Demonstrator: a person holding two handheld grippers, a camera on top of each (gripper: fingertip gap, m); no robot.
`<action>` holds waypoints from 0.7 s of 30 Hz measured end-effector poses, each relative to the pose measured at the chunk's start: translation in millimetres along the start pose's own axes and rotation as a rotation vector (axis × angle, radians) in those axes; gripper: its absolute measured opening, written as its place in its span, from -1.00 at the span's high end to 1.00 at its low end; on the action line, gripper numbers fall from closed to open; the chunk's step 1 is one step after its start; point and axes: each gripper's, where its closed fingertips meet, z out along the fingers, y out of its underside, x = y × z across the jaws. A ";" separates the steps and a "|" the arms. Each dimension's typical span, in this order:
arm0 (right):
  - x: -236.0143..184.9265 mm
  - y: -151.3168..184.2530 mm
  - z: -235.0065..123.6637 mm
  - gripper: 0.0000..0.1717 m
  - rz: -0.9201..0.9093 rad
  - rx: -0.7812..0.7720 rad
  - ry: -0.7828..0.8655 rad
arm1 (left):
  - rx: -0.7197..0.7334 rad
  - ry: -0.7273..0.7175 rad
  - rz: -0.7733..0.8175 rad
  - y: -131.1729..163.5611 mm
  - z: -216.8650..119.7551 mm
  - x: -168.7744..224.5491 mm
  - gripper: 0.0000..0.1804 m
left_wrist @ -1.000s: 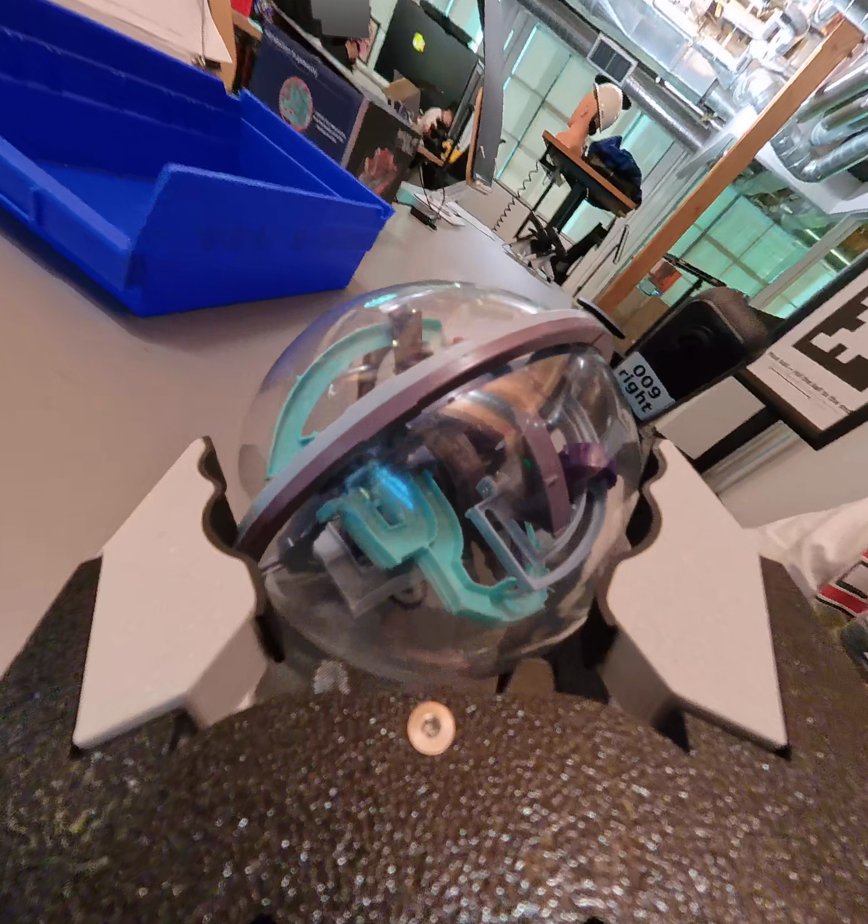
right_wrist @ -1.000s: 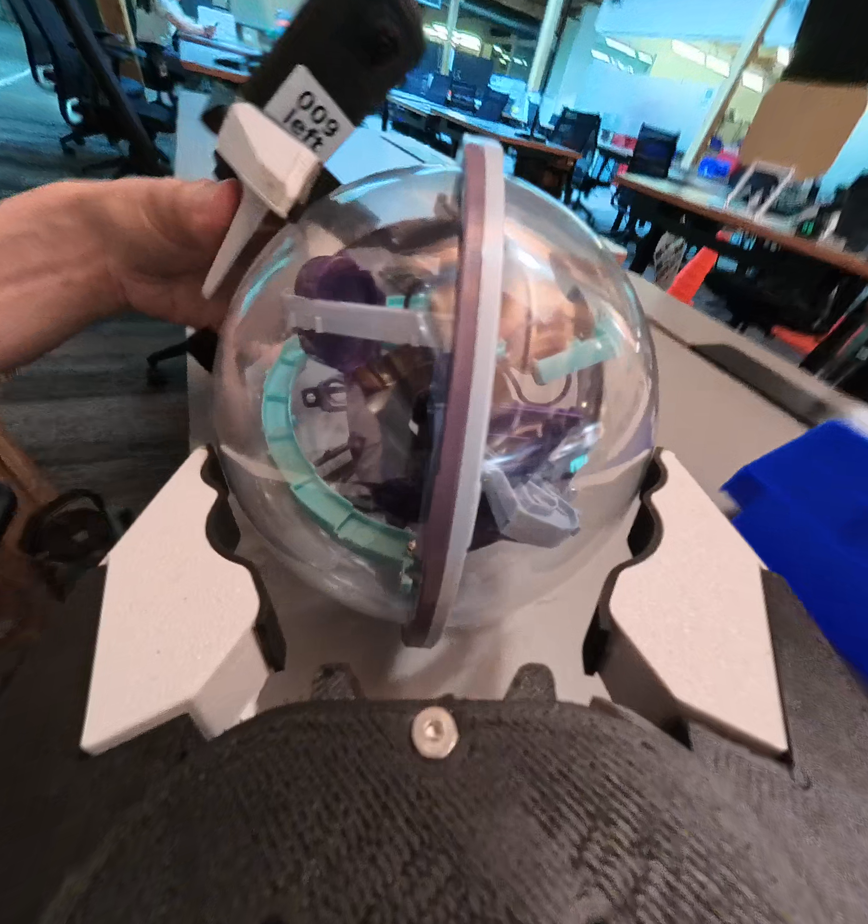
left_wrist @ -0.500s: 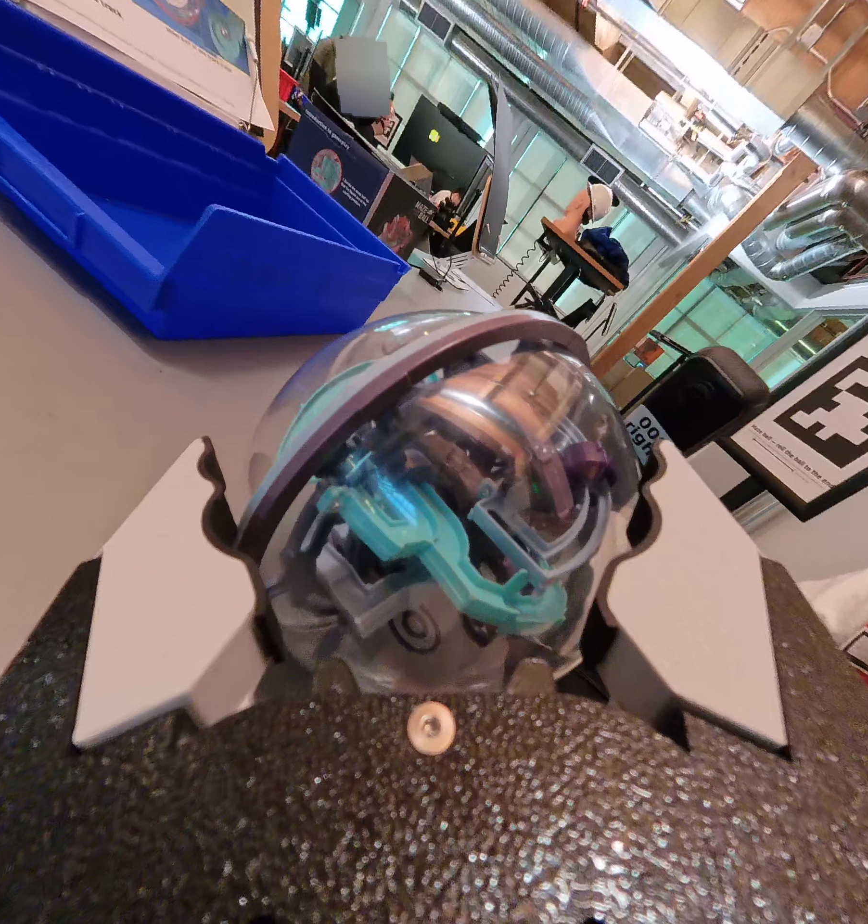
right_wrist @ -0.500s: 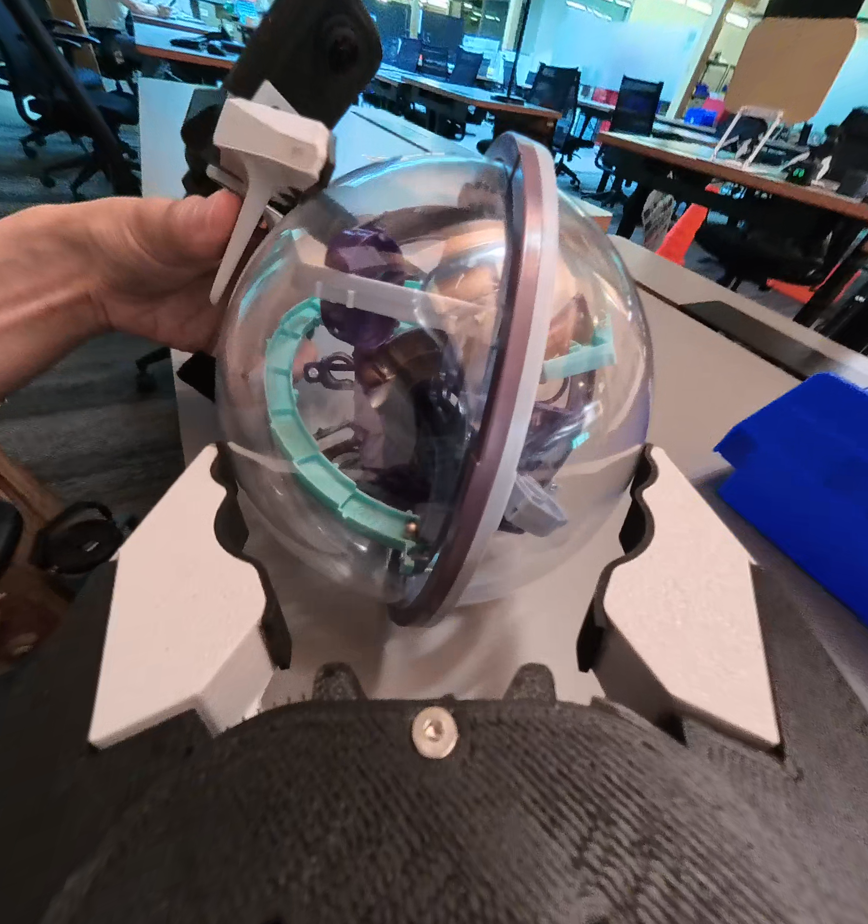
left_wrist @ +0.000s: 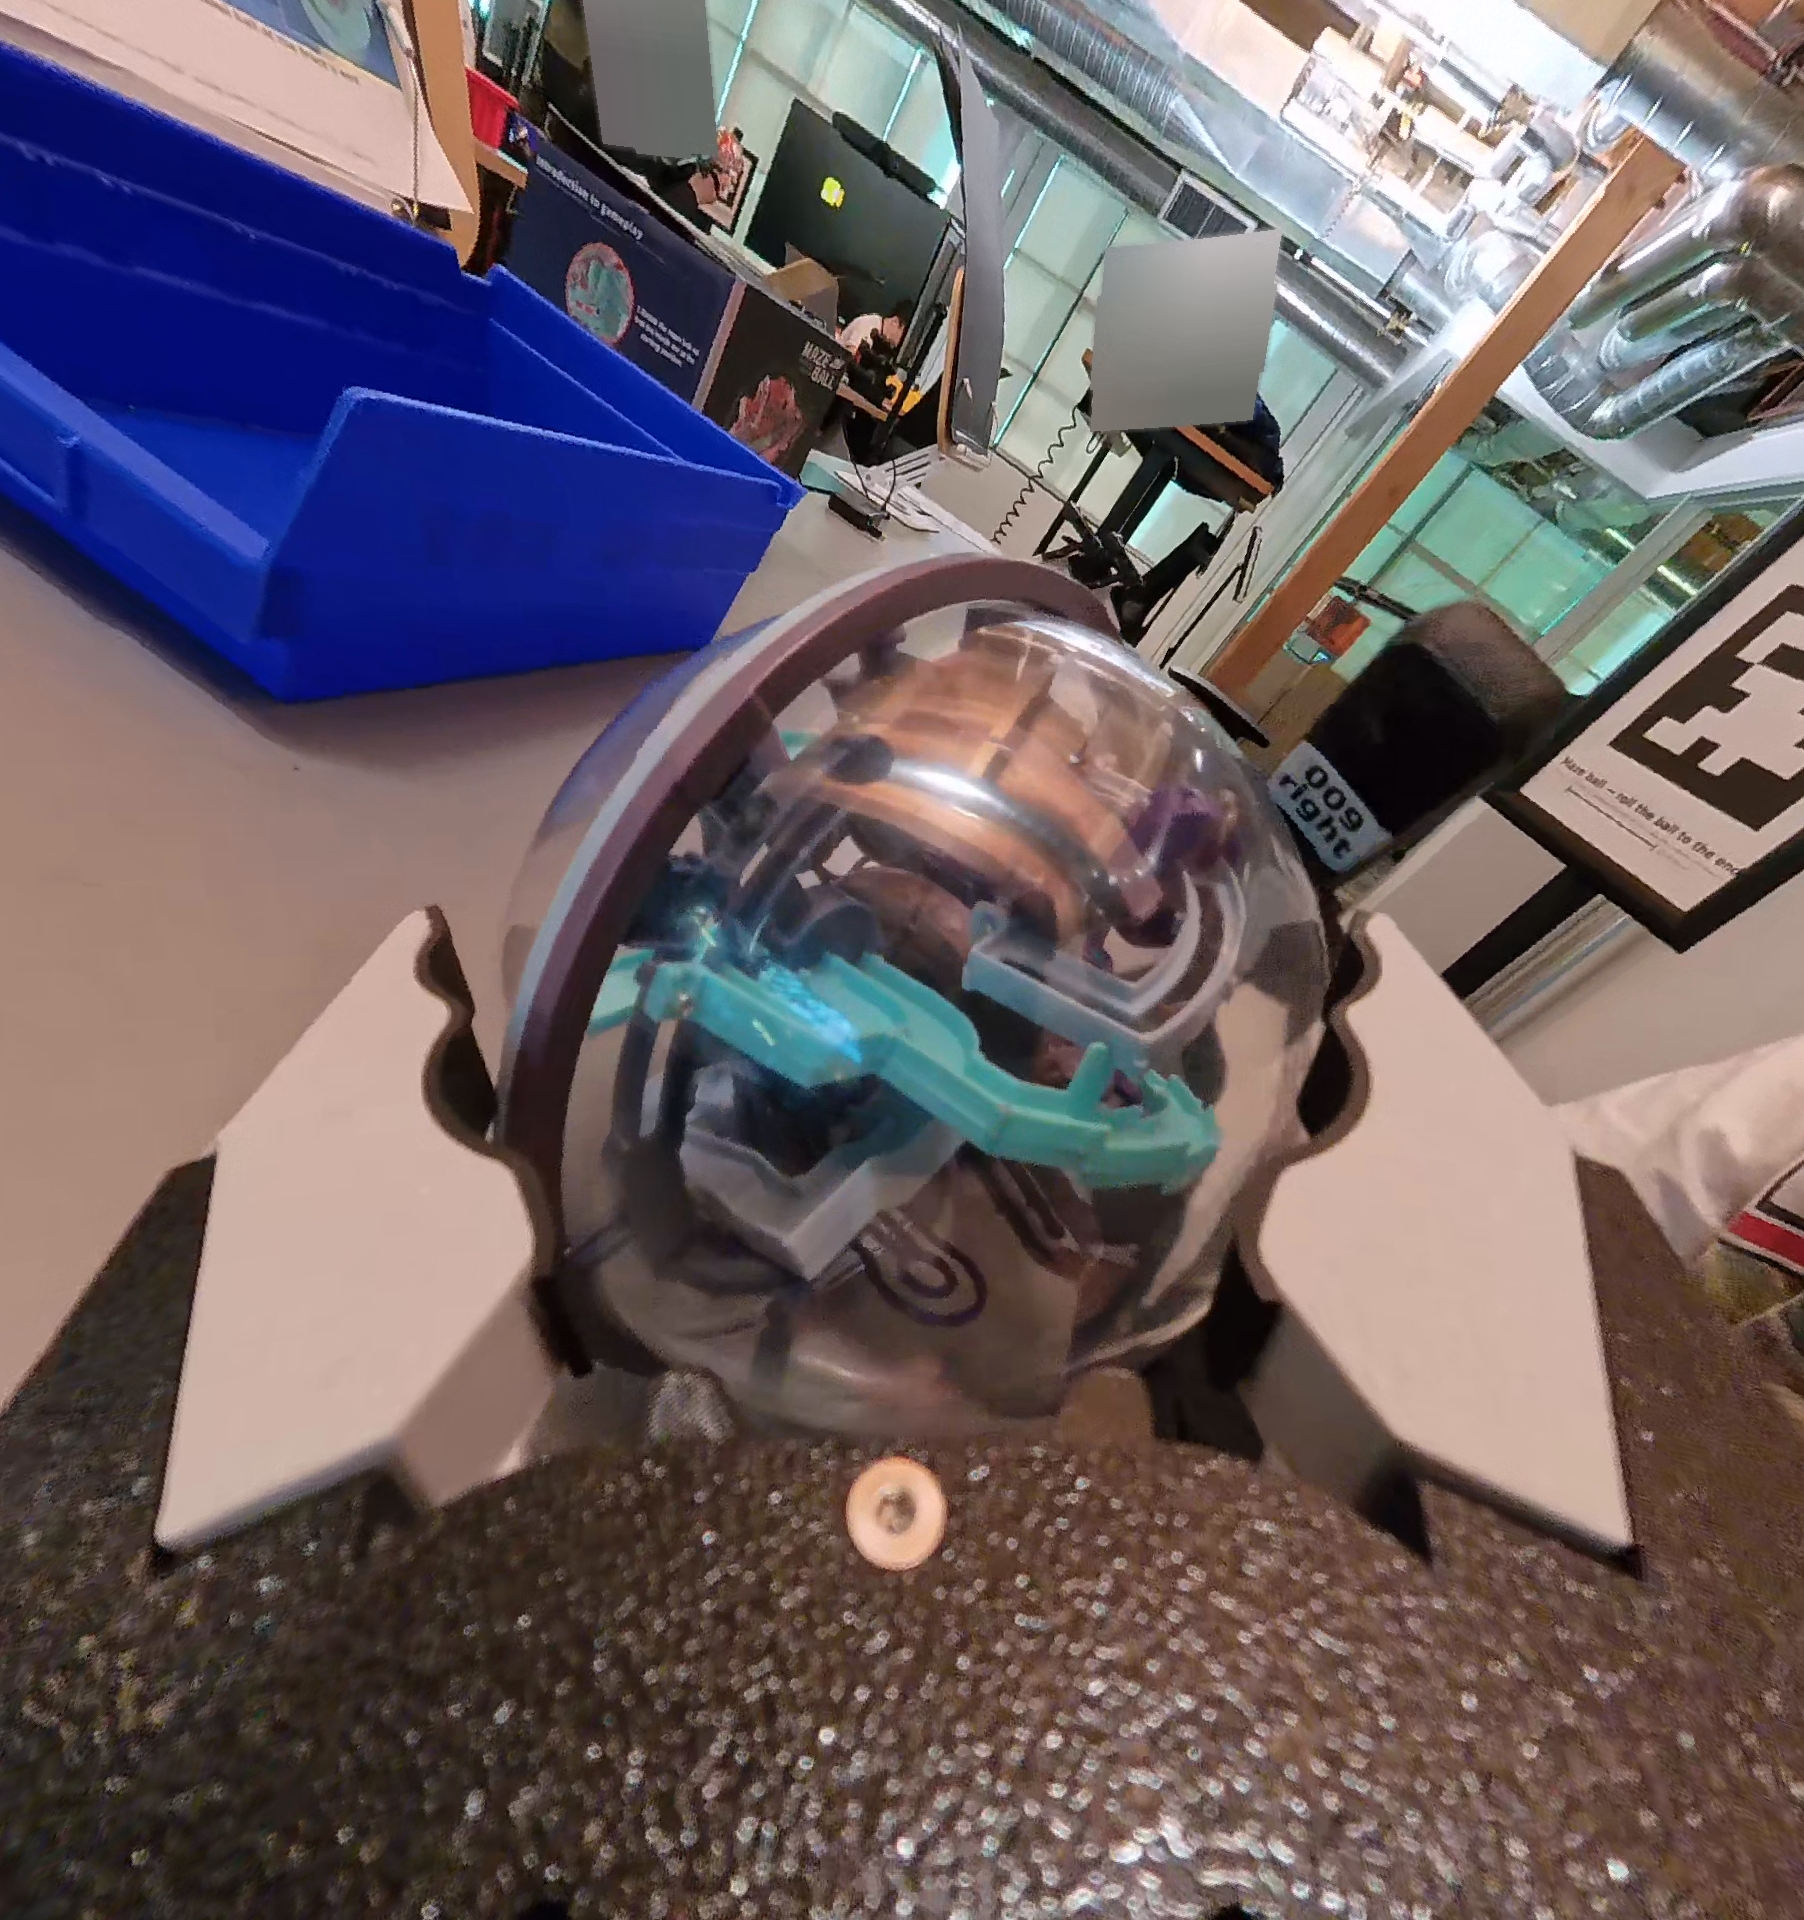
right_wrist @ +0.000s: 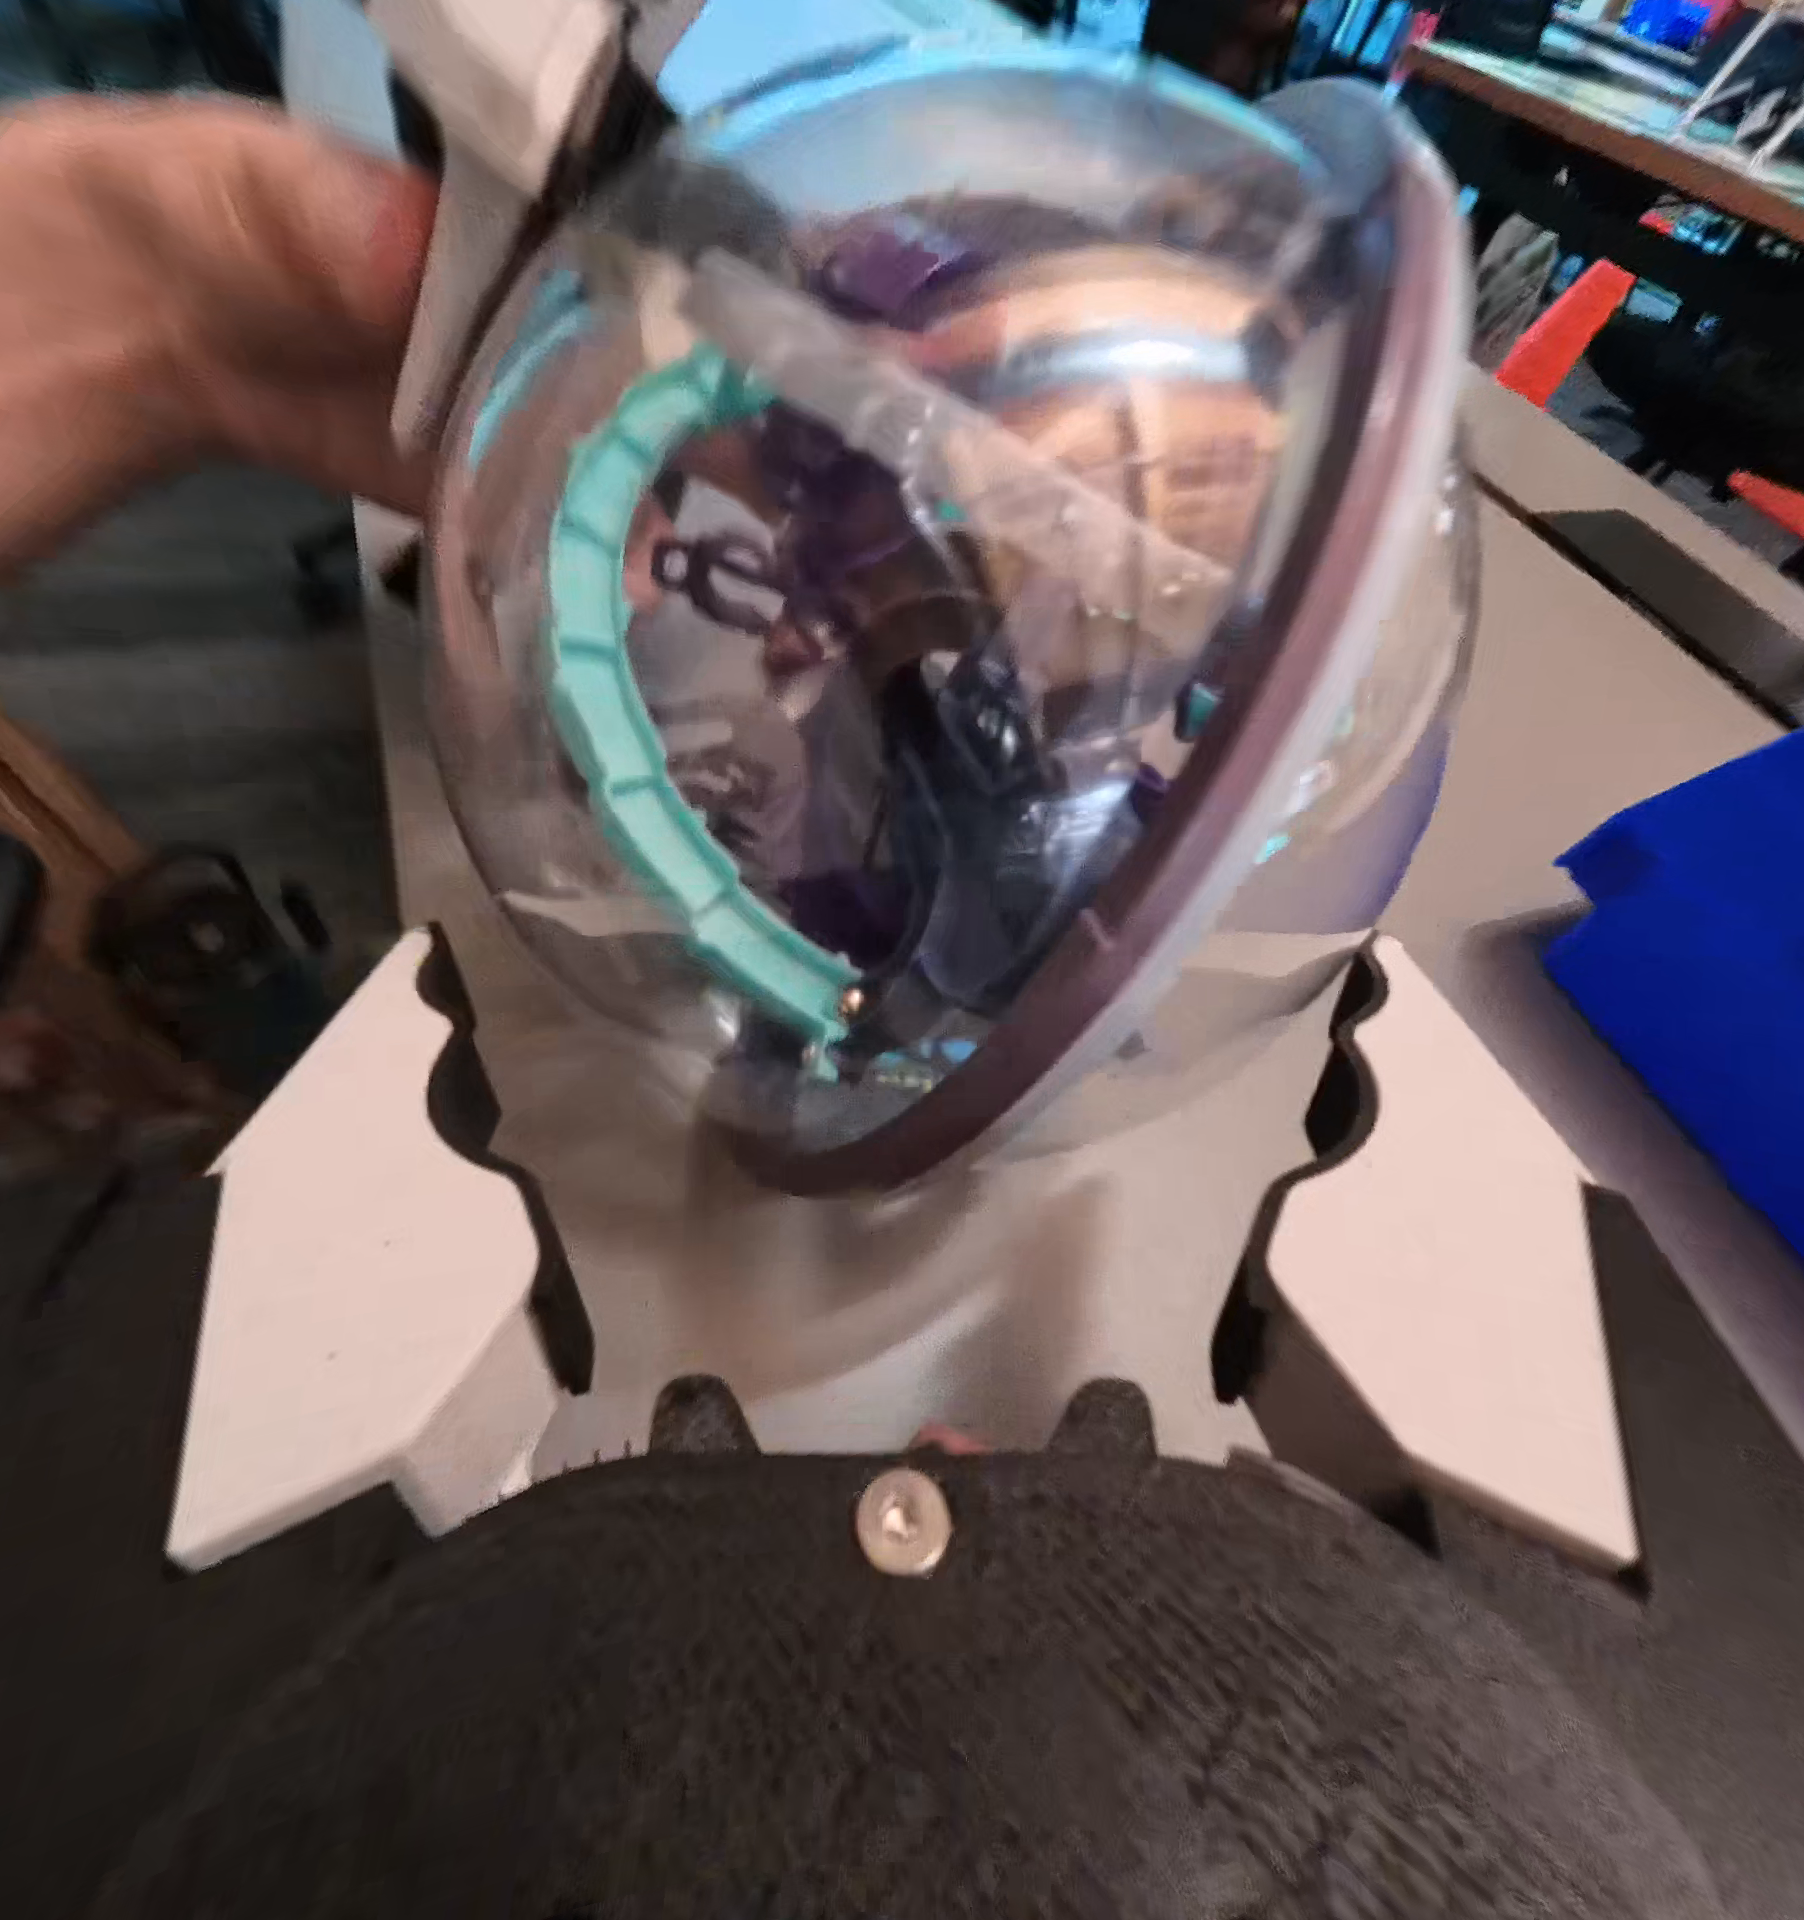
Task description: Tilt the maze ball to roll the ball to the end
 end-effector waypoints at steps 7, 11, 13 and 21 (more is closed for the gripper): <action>10.8 -40.0 -29.5 -0.82 -0.185 0.173 -0.102 | -0.031 0.046 -0.008 4.3 0.6 6.0 -0.55; 0.9 -34.3 -18.3 -0.79 -0.230 0.110 -0.239 | -0.056 0.056 0.028 9.4 7.0 12.0 -0.59; 2.8 -27.8 -11.2 -0.83 -0.300 0.056 -0.190 | -0.064 0.038 0.046 10.0 9.0 11.0 -0.63; 6.1 -25.7 -7.4 -0.83 -0.246 0.041 -0.045 | -0.016 0.002 0.049 4.7 5.9 1.9 -0.69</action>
